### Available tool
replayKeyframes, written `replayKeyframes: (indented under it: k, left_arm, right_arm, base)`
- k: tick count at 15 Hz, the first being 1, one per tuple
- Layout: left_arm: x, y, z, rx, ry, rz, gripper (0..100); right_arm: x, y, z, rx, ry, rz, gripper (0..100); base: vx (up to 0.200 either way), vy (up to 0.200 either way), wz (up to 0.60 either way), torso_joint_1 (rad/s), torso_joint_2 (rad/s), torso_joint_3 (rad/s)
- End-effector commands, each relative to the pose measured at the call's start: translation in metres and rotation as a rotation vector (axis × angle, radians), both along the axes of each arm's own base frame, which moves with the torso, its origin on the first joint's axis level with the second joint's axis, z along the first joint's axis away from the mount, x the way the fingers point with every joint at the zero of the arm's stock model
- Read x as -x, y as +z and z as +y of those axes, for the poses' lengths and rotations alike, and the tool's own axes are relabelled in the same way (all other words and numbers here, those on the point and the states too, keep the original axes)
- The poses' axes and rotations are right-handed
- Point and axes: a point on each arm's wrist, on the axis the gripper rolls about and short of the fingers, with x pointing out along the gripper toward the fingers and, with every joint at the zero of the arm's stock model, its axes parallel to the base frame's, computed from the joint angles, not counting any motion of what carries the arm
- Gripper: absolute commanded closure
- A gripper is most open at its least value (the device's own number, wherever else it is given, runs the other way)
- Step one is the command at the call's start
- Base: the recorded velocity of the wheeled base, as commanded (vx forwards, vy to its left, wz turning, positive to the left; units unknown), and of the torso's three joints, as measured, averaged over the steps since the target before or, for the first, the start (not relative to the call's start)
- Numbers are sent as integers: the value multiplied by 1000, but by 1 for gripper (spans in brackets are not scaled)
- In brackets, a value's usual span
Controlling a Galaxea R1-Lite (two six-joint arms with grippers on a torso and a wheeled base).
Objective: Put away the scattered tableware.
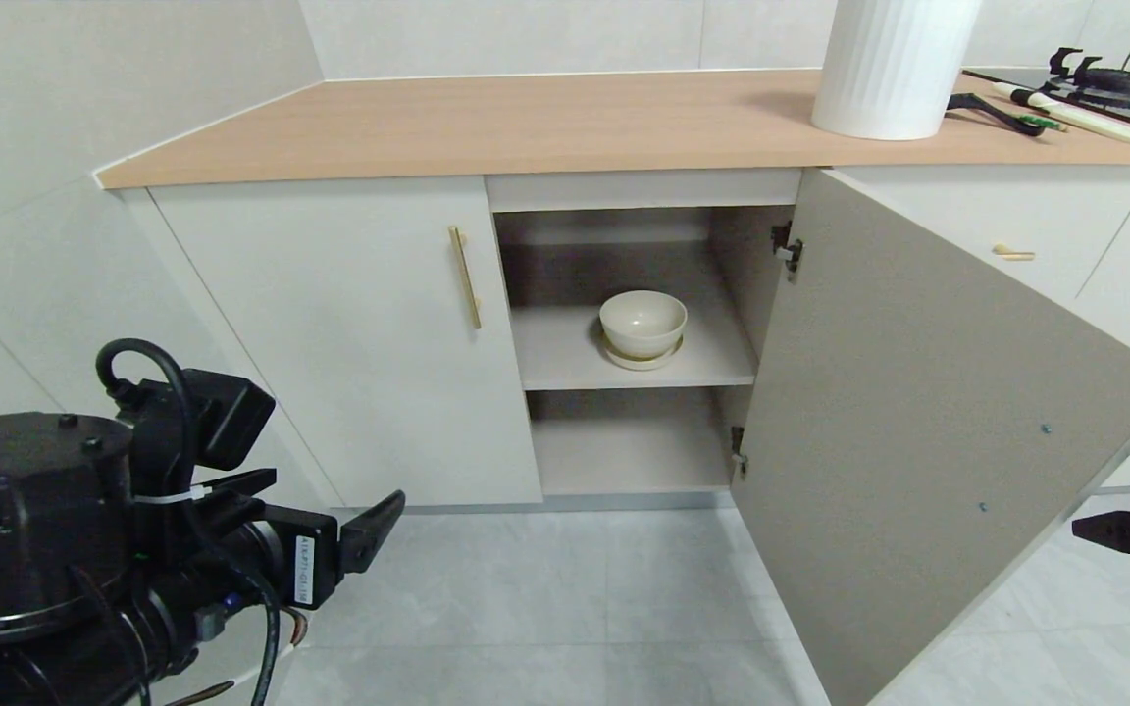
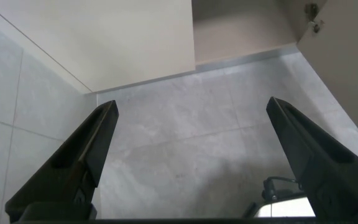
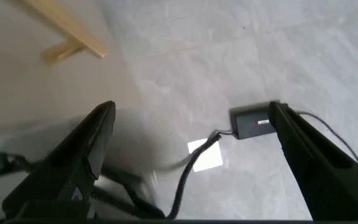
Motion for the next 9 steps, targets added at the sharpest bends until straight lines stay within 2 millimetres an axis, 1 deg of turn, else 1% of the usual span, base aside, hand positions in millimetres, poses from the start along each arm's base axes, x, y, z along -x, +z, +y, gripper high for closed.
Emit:
replayKeyframes:
  k: [1, 4, 6, 8, 9]
  left_arm:
    - [0, 0, 0, 2, 1, -3, 0]
    - [0, 0, 0, 2, 1, -3, 0]
    - [0, 1, 0, 3, 1, -5, 0]
    - [1, 1, 1, 4, 1, -6, 0]
    - [1, 2, 1, 7, 0, -10, 0]
  right_arm:
    - [-10, -4, -5, -14, -39, -8, 0]
    - [-27, -4, -7, -97, -107, -111, 0]
    - [-33, -3, -6, -136, -120, -158, 0]
    - [-33, -2, -3, -167, -107, -172, 0]
    - [-33, -1, 8, -245, -31, -176, 0]
  base:
    - [0, 0, 0, 0, 0, 0]
    - [0, 0, 0, 0, 0, 0]
    - [0, 0, 0, 0, 0, 0]
    - [0, 0, 0, 0, 0, 0]
    - [0, 0, 0, 0, 0, 0]
